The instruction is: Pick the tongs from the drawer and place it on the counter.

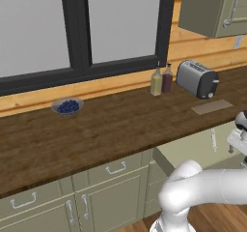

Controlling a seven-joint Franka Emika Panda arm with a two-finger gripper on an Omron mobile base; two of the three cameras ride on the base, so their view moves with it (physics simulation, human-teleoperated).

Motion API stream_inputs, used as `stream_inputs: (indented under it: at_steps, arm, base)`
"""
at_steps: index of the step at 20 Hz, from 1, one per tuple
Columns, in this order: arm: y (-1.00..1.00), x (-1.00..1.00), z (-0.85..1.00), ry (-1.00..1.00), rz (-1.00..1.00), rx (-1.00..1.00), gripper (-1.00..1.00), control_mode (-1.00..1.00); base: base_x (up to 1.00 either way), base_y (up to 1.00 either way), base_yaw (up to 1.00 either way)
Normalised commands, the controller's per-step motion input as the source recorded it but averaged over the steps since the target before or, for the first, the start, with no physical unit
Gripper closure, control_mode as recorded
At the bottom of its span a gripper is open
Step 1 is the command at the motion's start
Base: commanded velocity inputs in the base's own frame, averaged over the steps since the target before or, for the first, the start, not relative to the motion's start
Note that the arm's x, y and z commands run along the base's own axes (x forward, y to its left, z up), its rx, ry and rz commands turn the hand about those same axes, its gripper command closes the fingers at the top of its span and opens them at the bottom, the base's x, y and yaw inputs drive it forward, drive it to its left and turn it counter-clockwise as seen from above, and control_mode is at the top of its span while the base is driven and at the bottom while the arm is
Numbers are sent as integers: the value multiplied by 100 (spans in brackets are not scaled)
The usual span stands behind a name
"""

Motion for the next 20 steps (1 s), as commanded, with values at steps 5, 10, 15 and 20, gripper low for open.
stream_inputs:
  at_steps: [5,10,15,20]
  arm:
    - [0,21,-32,-1,0,-4,-100,-100]
    - [0,6,-31,0,0,-3,-100,-100]
    - [-3,-20,-40,2,0,-5,-100,-100]
    - [-21,-97,-33,8,0,0,-100,-100]
  base:
    - [0,0,0]
    - [0,0,0]
    - [0,0,0]
    - [0,0,0]
